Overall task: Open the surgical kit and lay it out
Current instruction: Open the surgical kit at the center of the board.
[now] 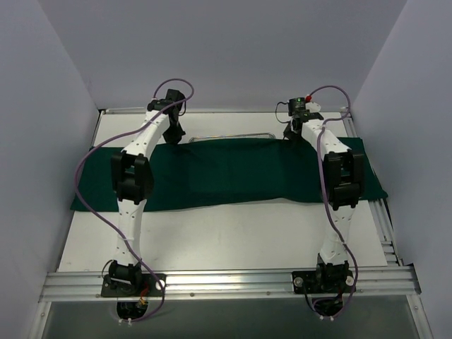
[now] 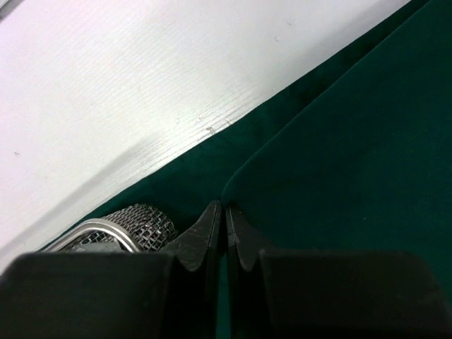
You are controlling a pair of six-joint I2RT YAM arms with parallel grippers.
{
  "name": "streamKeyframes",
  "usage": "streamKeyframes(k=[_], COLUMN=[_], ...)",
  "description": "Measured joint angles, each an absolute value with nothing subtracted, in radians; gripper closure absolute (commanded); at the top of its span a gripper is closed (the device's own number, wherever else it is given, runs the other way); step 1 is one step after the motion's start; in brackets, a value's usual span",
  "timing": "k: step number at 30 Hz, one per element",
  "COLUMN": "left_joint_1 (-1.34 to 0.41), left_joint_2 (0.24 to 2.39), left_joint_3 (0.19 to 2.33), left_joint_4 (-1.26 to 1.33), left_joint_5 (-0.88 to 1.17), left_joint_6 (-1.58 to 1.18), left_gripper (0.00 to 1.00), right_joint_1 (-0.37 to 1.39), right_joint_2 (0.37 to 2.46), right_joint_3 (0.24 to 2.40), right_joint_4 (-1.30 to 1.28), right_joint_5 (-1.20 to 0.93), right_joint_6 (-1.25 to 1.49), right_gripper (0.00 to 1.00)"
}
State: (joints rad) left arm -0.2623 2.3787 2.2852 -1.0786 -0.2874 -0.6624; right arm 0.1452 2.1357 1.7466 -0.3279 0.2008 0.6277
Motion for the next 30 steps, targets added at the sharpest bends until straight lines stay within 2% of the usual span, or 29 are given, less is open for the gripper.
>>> streamKeyframes(k=[21,30], left_joint_1=[-0.27,-0.303], left_joint_2=[2.181,2.009], left_joint_3=[2.114,1.971], left_joint_4=[-1.064,-1.068], left_joint_5=[-0.327,-0.356], left_joint_6=[-0.629,-0.607], left_gripper=[0.98,0.98], right_joint_1=[0.162,0.167], right_joint_2=[1.937,1.734], right_joint_3=[1.588,1.453], right_joint_4=[-0.311,-0.315], right_joint_5=[0.209,0.193], right_joint_6=[0.627,0.636], right_gripper=[1.0,1.0])
